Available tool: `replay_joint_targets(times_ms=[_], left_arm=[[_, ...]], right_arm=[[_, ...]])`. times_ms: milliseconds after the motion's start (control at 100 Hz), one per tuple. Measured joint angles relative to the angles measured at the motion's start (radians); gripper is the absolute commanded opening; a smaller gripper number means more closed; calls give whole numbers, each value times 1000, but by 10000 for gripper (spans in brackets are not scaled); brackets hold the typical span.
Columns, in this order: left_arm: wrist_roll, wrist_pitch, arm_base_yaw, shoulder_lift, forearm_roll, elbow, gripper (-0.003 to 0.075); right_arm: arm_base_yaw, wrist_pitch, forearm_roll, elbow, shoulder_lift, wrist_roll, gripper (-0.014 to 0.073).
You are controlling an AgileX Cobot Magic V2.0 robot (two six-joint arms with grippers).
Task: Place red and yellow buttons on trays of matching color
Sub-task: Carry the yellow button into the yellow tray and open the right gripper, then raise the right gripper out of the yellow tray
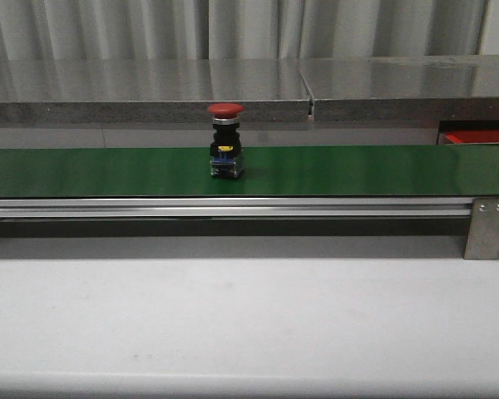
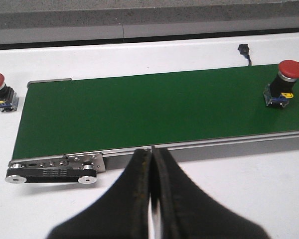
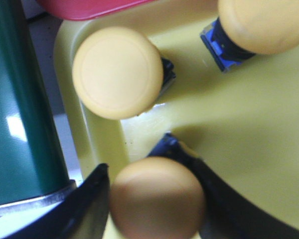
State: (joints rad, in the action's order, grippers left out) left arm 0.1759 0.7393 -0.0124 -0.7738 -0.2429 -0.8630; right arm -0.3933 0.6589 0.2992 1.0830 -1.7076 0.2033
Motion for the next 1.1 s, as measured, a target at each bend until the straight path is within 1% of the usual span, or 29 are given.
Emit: replay_joint_targets(times_ms=[520,1100], left_arm=[[0,0,0,0,0,0,-20],[0,0,0,0,0,0,-20]], right_arm=[[0,0,-4,0,10,0,480],[0,8,-41,-15,249,-2,480]])
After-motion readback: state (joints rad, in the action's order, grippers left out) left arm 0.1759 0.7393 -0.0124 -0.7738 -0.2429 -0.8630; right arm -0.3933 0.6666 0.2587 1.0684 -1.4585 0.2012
